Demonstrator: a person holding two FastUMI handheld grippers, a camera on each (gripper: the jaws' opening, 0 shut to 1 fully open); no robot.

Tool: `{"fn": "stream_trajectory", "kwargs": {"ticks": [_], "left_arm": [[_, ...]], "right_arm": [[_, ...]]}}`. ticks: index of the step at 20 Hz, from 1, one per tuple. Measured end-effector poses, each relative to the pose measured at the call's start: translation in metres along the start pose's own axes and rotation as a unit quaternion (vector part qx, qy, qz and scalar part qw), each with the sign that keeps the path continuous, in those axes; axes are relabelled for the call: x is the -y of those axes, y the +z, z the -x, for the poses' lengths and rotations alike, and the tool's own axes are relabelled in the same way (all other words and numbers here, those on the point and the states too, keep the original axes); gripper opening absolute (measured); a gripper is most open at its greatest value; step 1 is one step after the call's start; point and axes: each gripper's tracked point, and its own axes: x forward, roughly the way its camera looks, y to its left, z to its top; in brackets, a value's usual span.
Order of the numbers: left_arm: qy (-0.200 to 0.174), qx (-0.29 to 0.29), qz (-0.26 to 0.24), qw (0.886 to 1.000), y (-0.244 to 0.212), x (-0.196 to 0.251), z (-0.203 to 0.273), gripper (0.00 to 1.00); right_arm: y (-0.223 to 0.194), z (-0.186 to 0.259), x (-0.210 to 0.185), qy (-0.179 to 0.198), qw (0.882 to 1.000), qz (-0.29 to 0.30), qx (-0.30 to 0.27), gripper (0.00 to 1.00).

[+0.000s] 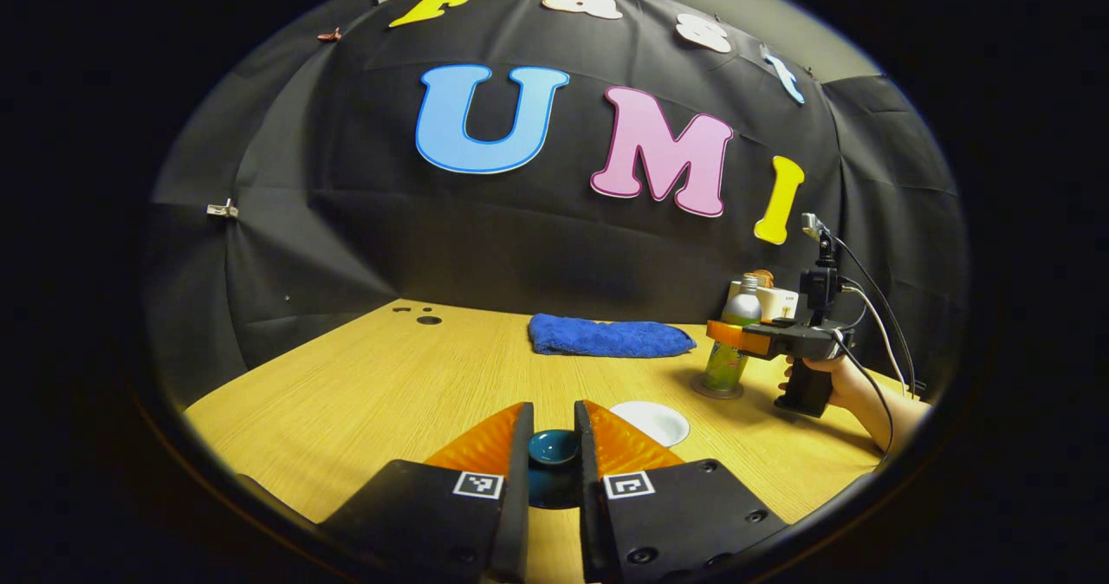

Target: Open the teacup lid with one hand, grasp the water bottle and pour water into the teacup with the other hand; after pouring, place the water bottle on the coaster and then close the teacup lid.

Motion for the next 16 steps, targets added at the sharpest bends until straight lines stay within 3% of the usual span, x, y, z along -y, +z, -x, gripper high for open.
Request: {"fn": "stream_trajectory", "kwargs": {"ticks": [3,7,16], "left_arm": [[0.003,0.001,0.004,1.0,0.0,-0.001,0.002,0.28],[0.004,0.001,0.005,1.0,-0.001,0.001,0.003,0.28],[-0.004,0.009,0.001,1.0,0.004,0.013,0.015,0.28]], "right_arm": [[0.005,0.003,0.0,0.004,1.0,-0.009,0.003,0.81],[0.013,0.008,0.004,-0.011,1.0,0.003,0.008,0.98],[0.026,0.043,-0.001,-0.023,0.999,0.02,0.018,0.98]]}}
